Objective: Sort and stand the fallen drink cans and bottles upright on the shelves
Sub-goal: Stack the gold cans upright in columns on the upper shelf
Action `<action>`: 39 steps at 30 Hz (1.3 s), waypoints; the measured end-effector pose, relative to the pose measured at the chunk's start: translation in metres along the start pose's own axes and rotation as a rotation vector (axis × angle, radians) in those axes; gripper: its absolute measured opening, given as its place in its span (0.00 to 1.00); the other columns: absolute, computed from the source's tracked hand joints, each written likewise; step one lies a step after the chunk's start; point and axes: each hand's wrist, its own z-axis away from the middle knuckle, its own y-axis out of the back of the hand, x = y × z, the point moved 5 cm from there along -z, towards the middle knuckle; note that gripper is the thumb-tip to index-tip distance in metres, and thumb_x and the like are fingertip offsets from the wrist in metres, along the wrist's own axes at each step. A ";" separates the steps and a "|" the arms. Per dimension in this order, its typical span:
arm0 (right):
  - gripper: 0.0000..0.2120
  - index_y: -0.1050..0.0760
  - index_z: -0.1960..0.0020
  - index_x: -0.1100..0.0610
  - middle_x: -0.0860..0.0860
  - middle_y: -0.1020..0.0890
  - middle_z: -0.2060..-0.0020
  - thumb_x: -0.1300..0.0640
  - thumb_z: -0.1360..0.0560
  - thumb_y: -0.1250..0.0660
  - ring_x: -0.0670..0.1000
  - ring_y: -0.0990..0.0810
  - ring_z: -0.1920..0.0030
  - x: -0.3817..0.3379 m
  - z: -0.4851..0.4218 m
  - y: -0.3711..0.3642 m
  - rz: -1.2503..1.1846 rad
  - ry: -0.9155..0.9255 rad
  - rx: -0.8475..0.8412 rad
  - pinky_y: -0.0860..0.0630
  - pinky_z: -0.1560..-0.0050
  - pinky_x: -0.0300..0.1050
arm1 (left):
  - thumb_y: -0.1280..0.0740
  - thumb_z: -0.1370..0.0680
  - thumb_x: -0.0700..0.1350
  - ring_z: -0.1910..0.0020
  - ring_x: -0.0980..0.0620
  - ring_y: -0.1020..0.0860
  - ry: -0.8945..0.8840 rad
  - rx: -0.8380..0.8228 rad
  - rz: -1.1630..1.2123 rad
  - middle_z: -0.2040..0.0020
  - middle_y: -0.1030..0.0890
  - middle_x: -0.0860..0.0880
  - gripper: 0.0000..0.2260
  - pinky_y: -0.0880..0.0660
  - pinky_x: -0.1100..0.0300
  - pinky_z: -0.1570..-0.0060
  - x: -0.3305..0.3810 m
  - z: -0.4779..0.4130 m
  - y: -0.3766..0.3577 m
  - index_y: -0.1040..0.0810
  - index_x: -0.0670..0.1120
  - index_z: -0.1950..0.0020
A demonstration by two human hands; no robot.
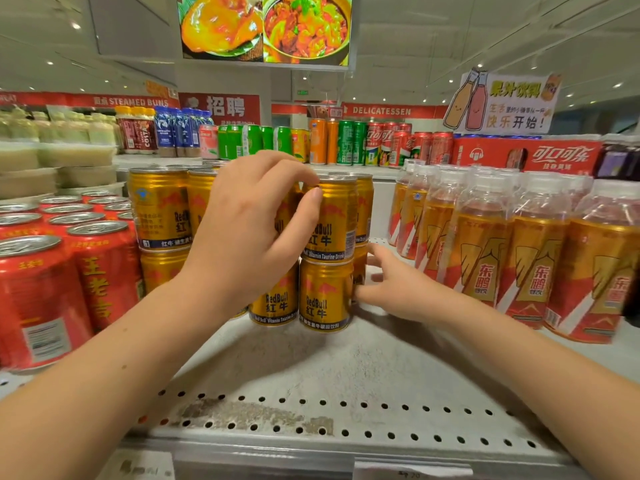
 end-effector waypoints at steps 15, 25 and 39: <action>0.34 0.36 0.30 0.41 0.37 0.24 0.45 0.45 0.29 0.22 0.38 0.19 0.53 0.007 0.045 0.014 0.030 -0.008 0.227 0.24 0.66 0.30 | 0.36 0.18 0.54 0.37 0.47 0.26 -0.054 -0.051 -0.053 0.39 0.21 0.47 0.16 0.34 0.49 0.33 0.003 0.001 -0.005 0.23 0.46 0.34; 0.26 0.27 0.37 0.38 0.35 0.19 0.46 0.38 0.32 0.26 0.34 0.19 0.50 0.010 0.084 0.021 0.022 -0.033 0.178 0.22 0.53 0.34 | 0.43 0.15 0.54 0.36 0.49 0.23 -0.387 -0.274 -0.222 0.38 0.18 0.52 0.16 0.42 0.50 0.23 0.060 -0.049 -0.034 0.23 0.50 0.33; 0.28 0.27 0.34 0.45 0.40 0.19 0.45 0.35 0.29 0.27 0.40 0.21 0.49 0.016 0.075 0.011 0.067 0.040 0.318 0.26 0.58 0.36 | 0.35 0.17 0.51 0.49 0.52 0.22 -0.085 -0.285 -0.091 0.47 0.20 0.52 0.09 0.22 0.55 0.47 0.059 -0.064 -0.041 0.17 0.51 0.41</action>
